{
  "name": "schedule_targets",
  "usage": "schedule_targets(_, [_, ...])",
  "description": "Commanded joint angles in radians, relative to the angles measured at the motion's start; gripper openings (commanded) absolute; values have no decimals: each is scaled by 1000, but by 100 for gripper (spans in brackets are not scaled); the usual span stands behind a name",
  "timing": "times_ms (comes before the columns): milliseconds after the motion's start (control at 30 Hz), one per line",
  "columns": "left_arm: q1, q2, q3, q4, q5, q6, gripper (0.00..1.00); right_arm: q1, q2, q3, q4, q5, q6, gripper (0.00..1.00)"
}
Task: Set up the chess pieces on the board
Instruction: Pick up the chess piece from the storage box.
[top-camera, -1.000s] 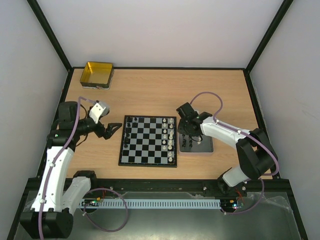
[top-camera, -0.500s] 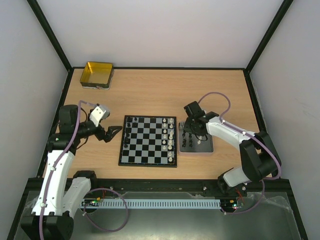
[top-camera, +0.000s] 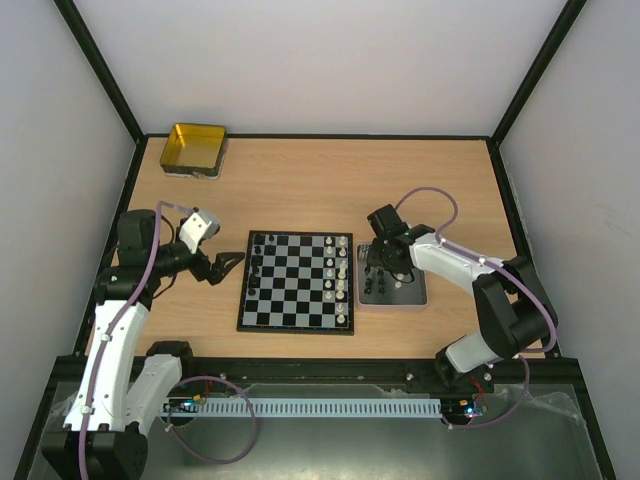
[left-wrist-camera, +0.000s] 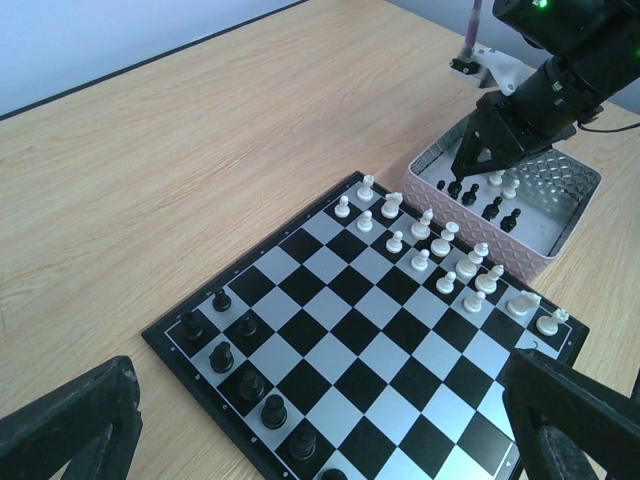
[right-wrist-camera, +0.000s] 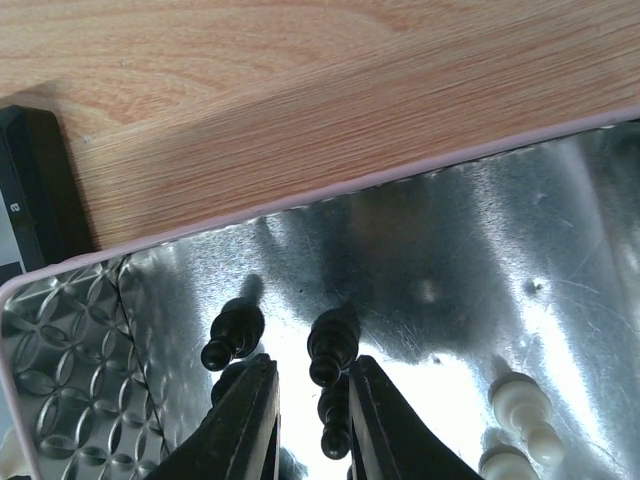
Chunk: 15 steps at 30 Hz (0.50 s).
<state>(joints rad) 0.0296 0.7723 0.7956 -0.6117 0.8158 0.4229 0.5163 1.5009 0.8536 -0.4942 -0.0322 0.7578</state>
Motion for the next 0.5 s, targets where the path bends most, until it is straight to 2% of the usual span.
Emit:
schedule_targets(0, [6, -7, -7, 4, 29, 7, 98, -7, 22, 7, 9, -1, -18, 19])
schedule_targets(467, [16, -20, -9, -6, 45, 17, 98, -9, 62, -15, 50, -2, -21, 18])
